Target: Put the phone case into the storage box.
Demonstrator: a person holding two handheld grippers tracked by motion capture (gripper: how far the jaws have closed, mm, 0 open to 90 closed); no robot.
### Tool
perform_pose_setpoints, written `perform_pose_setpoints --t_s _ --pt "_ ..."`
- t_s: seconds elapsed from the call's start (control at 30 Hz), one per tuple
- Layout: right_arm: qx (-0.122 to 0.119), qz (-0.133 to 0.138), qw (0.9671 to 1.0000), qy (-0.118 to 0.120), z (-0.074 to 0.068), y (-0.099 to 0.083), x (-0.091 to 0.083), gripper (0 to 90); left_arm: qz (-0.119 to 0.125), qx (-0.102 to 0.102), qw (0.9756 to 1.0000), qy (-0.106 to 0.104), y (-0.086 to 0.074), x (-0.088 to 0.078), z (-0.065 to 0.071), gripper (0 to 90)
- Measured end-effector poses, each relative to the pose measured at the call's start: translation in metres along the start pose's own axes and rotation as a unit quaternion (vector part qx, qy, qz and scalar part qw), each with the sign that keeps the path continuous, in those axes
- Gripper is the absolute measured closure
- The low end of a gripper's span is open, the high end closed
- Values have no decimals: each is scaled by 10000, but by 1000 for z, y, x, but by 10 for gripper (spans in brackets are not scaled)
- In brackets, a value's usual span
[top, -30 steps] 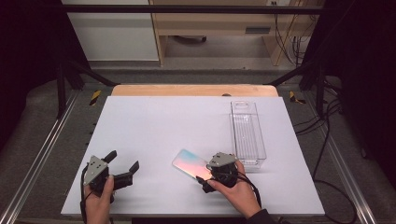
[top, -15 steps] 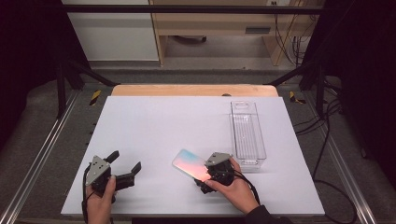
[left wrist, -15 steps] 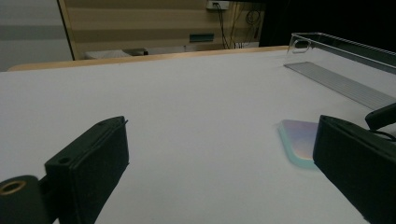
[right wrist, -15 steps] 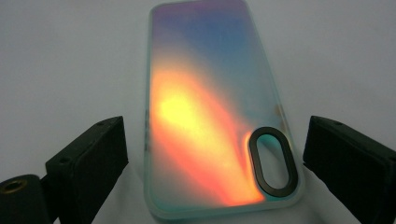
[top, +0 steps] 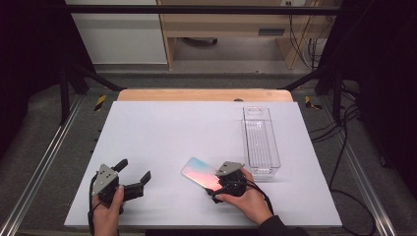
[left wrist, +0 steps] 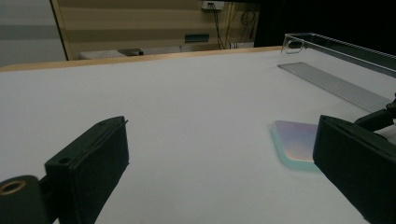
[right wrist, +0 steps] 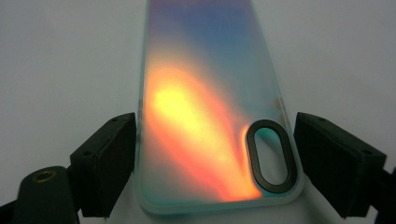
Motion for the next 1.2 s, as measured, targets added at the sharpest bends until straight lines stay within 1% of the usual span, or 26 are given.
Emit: perform_pose_setpoints --t_s 0.2,0.37,0.4,0.47,0.5,0.53,0.6,0.67,0.73,0.8,0.87,0.97,1.07,1.13,1.17,1.2 --pt "-24 -8 10000 -3 0 0 0 168 -4 2 10000 -36 0 1 1 32" --pt "-44 -60 10000 -12 -1 1 -1 176 7 -9 10000 -19 0 -1 1 32" --pt "-72 -55 10000 -37 -1 2 -2 177 8 -18 10000 -15 0 -1 1 32" --pt "-45 23 10000 -33 -2 2 -4 179 13 -28 10000 -13 1 -2 0 32" --pt "-62 76 9999 -69 -2 3 -7 179 13 -28 10000 -13 1 -2 0 32" --pt "-62 76 9999 -69 -2 3 -7 179 23 -61 10000 -47 2 -1 0 32" --pt "-76 220 9996 -159 -3 7 -14 180 26 -25 10000 -21 3 -1 0 33" --pt "-45 324 9993 -153 -3 10 -18 180 -6 -10 10000 -18 3 -1 1 33" --pt "-84 428 9988 -210 -1 15 -22 180 -10 -52 9999 -98 5 -1 3 33" --pt "-73 576 9980 -230 -1 20 -27 179 -28 -46 9999 -128 7 -2 4 32" --pt "-76 745 9968 -274 0 25 -32 179 -22 -55 9999 -135 8 -3 4 27" --pt "-53 976 9947 -327 0 31 -36 179 40 -174 9994 -286 15 -7 8 21" --pt "-26 1190 9921 -388 3 35 -37 179 30 -175 9993 -344 19 -8 10 15" --pt "6 1303 9907 -385 4 36 -38 179 -44 -76 9994 -345 24 -7 14 15" --pt "5 1347 9902 -368 5 37 -38 179 -44 -76 9994 -345 24 -7 14 15" --pt "-7 1363 9900 -358 5 37 -38 179 -58 -50 9993 -361 26 -5 18 15"
Point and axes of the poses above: each handheld gripper's, and its own axes: x roughly forward along the jaws, y roughly out of its top, z roughly to its right, the point moved 2 cm from there along x, roughly forward along the jaws, and after that the axes turned 8 degrees about -z, right-handed, at the moved point
